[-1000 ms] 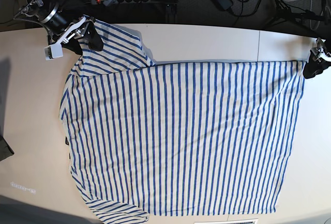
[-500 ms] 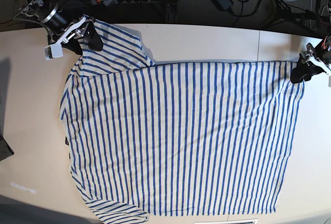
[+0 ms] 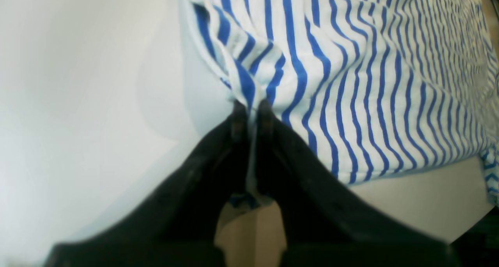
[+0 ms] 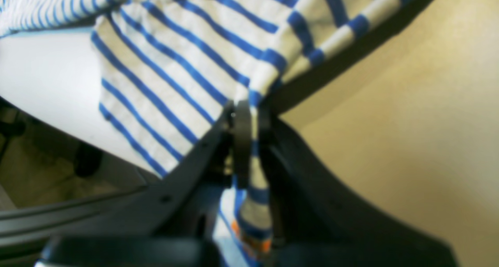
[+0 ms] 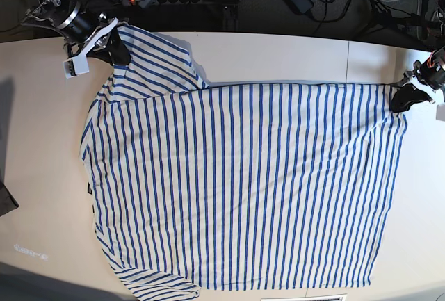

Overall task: Fold the T-shirt properly
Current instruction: 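Lift the grasped edge with both grippers and fold it over the shirt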

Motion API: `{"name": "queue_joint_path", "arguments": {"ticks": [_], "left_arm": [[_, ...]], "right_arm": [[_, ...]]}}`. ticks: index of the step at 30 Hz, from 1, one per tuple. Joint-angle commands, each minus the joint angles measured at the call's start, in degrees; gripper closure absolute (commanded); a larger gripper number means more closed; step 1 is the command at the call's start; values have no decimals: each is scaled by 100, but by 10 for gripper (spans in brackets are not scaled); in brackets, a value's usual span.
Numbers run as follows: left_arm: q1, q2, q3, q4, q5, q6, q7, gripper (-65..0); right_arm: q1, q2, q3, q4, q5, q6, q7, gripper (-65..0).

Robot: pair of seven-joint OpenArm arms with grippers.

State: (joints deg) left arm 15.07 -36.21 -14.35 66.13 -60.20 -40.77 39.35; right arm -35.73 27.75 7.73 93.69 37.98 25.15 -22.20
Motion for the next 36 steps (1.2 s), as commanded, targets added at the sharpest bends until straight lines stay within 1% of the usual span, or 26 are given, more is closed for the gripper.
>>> {"name": "queue_joint_path", "arguments": {"ticks": [1,4,6,9,11,16,19,22,25,27,29,32,36], "left_arm": [[20,-96,-85,142,46,77,232,0],[52,-125,-304,544,-352,77,621,0],[68,-168,-433,841,-509,77,721,0],[63,-271,-577,1263,-542,77,715,0],[44,-376,-599,1532,-538,77,715,0],[-127,-588,-599,1786,-487,77,713,0],[-321,-590,-590,1786,-306,77,695,0],[-457,-588,-501,1779,-142,77,603,0],[-520,-588,-262,1779,-2,77,483,0],[-660,-586,-17,1755,308,77,308,0],[-953,-586,223,1617,573,77,184,0],[-1532,-588,590,1093,702,77,175,0],[-2236,-586,1102,225,737,77,68,0]], "right_arm": [[-116,68,151,105,-116,214,-358,0],[-116,98,595,466,350,216,-898,0],[-118,114,901,680,520,251,-1128,0],[-111,116,1349,896,863,479,-1150,0],[-94,160,1554,1071,1021,557,-1152,0],[24,542,1626,1493,992,619,-1152,0],[306,793,1626,1515,918,619,-1150,0],[684,914,1615,1508,846,619,-1147,0],[1078,960,1519,1449,756,619,-1147,0],[1397,1021,1268,1351,623,619,-1143,0],[1777,1130,876,1178,426,619,-1102,0],[2402,1259,286,780,184,616,-1084,0],[3272,1255,-195,149,186,619,-1084,0]]}}
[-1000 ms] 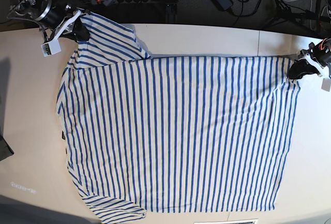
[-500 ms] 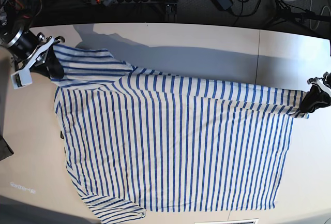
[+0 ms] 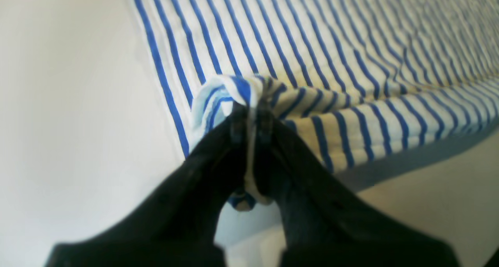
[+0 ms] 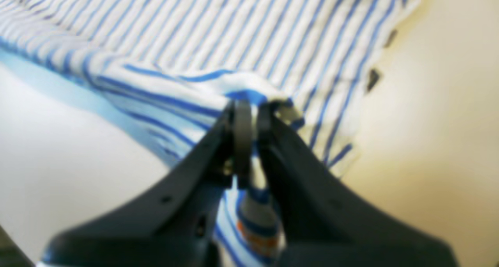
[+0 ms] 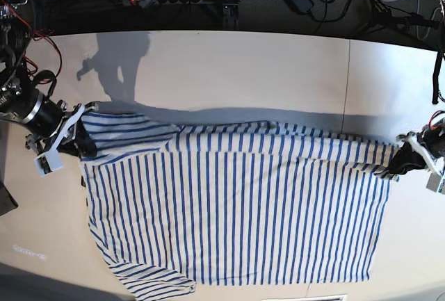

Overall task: Fold the T-shirt properly
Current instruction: 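Lift the grasped edge with both grippers and fold it over the shirt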

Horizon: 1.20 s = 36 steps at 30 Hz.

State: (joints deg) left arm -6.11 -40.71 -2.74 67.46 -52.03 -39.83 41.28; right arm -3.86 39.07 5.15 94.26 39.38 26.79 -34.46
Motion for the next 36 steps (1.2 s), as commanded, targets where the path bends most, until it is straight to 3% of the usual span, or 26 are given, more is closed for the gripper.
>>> {"name": "queue_joint_path", "arguments": {"ticks": [1,11,18,19,23,25,27,28,34,36], "left_arm": [[-284,-136,63,-63,-81,-17,-129,0],[-1362,-120,501,-1047,345,-17,-426,0],[-1405,46,501,-1311,603,-17,-741,0],[-1405,72,501,-1311,643,-17,-776,-24],[-1405,83,501,-1311,693,-17,-850,-292],[-1408,83,498,-1311,688,-17,-850,-357],[-1412,83,498,-1309,686,-17,-852,-357],[-1423,83,498,-1309,688,-17,-850,-357],[-1714,79,404,-1228,435,-17,-730,-356],[-1781,85,404,-1137,262,-17,-520,-336]], "right_arm": [[313,122,-46,-50,46,455,142,0],[2293,44,-1589,-1480,-256,455,142,0],[2997,-350,-2013,-2277,-560,455,142,0],[3047,-411,-2024,-2400,-603,452,142,0],[3115,-603,-2026,-2723,-769,452,382,0],[3112,-643,-2026,-2763,-1008,442,560,-217],[3117,-645,-2022,-2763,-1012,422,614,-413],[3132,-647,-2009,-2761,-999,424,686,-445],[3403,-658,-1727,-2664,-975,428,680,-443],[3491,-658,-1576,-2616,-758,426,455,-443]]}}
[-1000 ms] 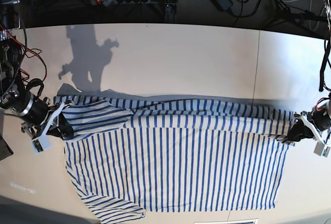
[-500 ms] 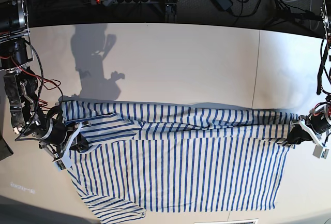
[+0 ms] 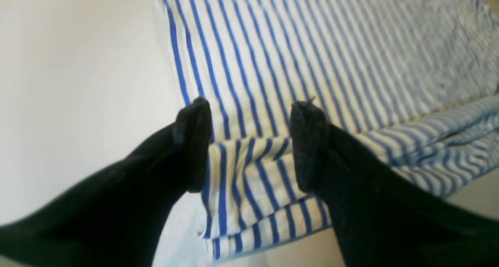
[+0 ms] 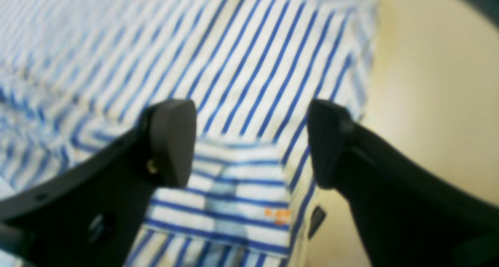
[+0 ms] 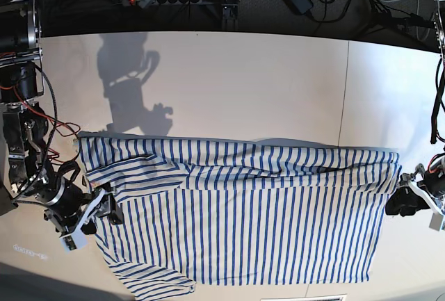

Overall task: Fold the T-shirt properly
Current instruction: 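Lift the grasped edge with both grippers and fold it over the shirt, then lower the folded edge onto the shirt and open both grippers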

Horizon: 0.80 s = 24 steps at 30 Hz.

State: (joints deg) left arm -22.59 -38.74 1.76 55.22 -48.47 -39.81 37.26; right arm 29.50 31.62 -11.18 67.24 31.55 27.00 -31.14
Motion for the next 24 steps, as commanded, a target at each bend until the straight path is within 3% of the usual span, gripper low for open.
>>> {"name": "queue_joint_path", "arguments": {"ticks": [1,2,3,6,10,15,21,24], "left_arm": [[-138,-107,-44,138,-149,-19,-28,-296],[-136,-83,-42,162,-164,-19,55,-235],[-136,-55,-42,162,-157,-19,127,-166],[-133,109,-35,162,-39,-19,214,0],[-118,378,114,144,697,-19,205,0],[-109,529,647,105,1078,-19,459,0],[-105,544,1126,63,1478,323,586,0],[-105,542,1263,-22,1707,323,590,0]], "right_arm": [[184,85,103,85,173,407,15,-442],[195,87,109,79,238,407,-35,-422],[192,68,107,79,225,409,-42,-358],[142,-48,107,-31,157,409,-39,0],[144,-321,107,-437,-223,407,17,0],[142,-581,107,-1220,-516,407,155,0],[125,-625,107,-1985,-518,409,122,0],[105,-627,107,-2133,-479,409,-44,0]]}}
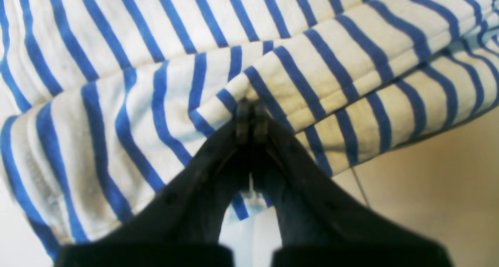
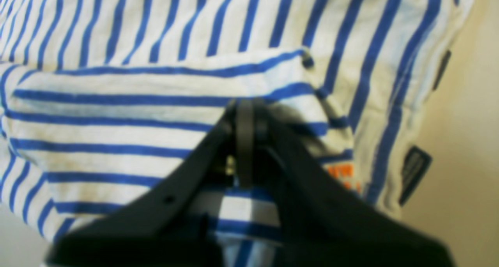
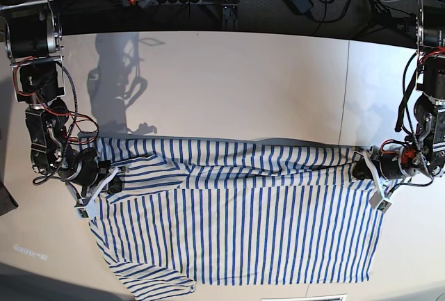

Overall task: Fold the T-shirt properly
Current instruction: 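Lower the folded edge onto the shirt and open both grippers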

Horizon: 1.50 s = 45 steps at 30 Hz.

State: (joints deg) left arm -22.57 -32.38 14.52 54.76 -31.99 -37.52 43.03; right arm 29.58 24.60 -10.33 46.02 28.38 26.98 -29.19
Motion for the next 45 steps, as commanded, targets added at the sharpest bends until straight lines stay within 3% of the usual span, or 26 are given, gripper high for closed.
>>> {"name": "queue_joint_path", "arguments": {"ticks": [1,10,17,25,32,45], "left_arm": [[-107,-94,-13,-15,74,101,15,0],[57,-184,-15,190,-129,17,229,0],[1357,-675,-94,1698,-470,-46,251,0],[3008,-682,-1193,2929,-507,-50,372,0],[3875,-645,-1681,3700,-511,-68,334,0],[4533,-507,-1725,4177,-511,-72,352,0]], "right_arm": [[96,74,22,-26,-74,411,-350,0],[-221,170,24,337,444,420,-1119,0],[-1700,675,26,1934,551,420,-1161,0],[-3351,1202,673,3390,573,417,-1165,0],[-4116,1209,1578,3801,772,420,-1178,0],[-4183,1248,1663,3821,807,428,-1296,0]]}}
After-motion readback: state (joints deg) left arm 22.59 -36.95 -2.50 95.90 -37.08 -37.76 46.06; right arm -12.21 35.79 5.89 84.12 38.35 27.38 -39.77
